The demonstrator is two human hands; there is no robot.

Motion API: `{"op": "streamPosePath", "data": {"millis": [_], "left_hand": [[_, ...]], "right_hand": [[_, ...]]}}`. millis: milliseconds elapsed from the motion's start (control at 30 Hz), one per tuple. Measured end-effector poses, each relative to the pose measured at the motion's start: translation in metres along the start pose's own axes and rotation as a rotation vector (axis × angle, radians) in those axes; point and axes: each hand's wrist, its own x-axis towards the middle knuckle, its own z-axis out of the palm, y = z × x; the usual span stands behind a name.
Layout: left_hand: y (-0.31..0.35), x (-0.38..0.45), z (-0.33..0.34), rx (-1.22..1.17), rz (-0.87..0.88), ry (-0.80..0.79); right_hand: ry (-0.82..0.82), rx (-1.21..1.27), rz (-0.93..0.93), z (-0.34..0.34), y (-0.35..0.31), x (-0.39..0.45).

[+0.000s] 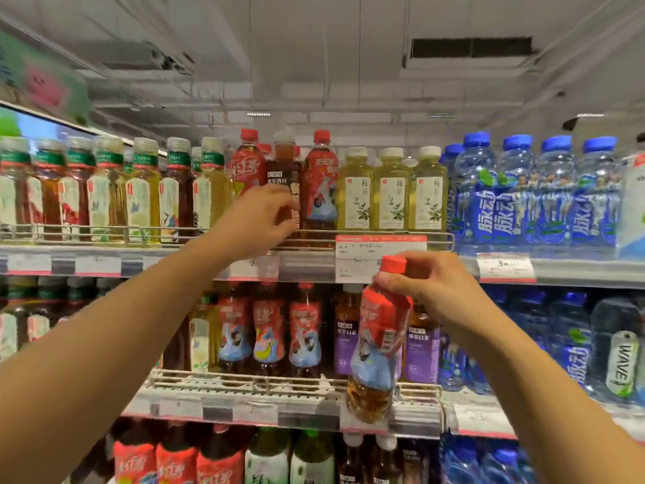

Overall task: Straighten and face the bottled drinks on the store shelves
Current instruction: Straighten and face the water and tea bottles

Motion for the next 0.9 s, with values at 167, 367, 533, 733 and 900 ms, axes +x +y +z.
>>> {"op": "streamPosePath", "data": {"millis": [167, 367, 533, 733, 900], "left_hand": [[-0.022, 0.032, -0.007, 0.046, -0.053, 0.089], [-0.029, 0.069, -0.022, 0.071, -0.050, 0.201], [-0.029, 0.096, -0.033, 0.079, -0.097, 0.196], [-0.025, 0.112, -0.032, 0.122, -0.168, 0.068], [-0.021, 0.117, -0.031, 0.169, -0.194, 0.024]], "right_hand": [[0.052, -0.096, 0.017, 0.009, -0.012, 0.026], [0.085, -0.179, 0.024, 0.016, -0.022, 0.041], [0.099, -0.197, 0.008, 0.018, -0.035, 0.042], [0.099, -0.214, 0.010, 0.016, -0.038, 0.040], [0.099, -0.236, 0.017, 0.011, -0.037, 0.036]]}}
